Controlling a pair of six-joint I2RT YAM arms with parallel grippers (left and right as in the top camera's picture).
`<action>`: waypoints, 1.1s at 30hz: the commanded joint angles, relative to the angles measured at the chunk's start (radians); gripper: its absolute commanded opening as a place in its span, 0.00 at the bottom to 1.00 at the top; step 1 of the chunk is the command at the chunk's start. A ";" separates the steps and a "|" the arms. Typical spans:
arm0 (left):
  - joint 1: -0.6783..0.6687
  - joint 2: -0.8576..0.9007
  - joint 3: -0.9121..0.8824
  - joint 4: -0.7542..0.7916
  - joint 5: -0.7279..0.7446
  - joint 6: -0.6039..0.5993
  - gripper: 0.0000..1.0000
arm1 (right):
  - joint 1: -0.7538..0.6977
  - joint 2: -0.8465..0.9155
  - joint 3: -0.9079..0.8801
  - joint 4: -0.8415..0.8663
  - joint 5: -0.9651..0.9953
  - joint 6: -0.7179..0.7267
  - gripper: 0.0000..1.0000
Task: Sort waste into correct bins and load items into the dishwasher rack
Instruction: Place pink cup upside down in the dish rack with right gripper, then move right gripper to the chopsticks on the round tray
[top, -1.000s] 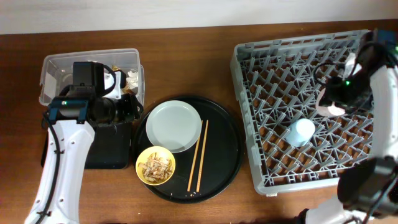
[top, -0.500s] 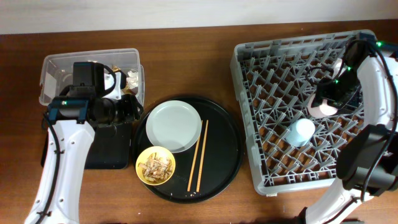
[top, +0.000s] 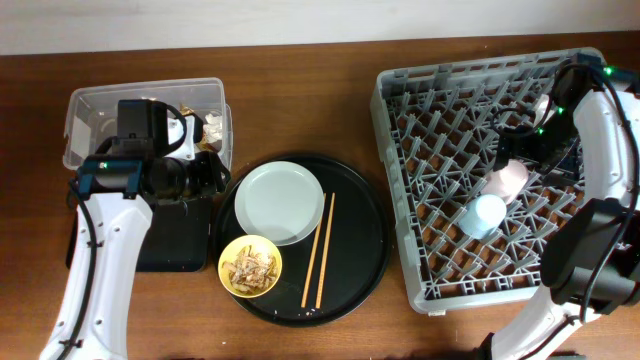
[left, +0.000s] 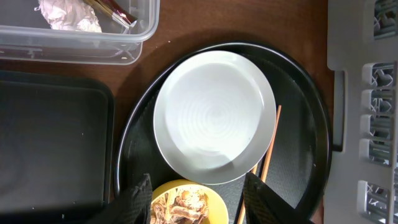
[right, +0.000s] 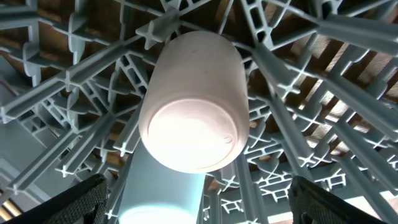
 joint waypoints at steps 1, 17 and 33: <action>0.005 -0.012 0.003 -0.006 -0.023 0.016 0.47 | -0.002 -0.001 0.026 -0.027 -0.062 0.001 0.92; 0.005 -0.012 0.003 -0.169 -0.399 -0.121 0.55 | 0.478 -0.256 0.047 -0.001 -0.249 -0.077 0.90; 0.062 -0.012 0.003 -0.191 -0.441 -0.120 0.65 | 0.811 -0.018 -0.118 0.088 -0.182 0.248 0.82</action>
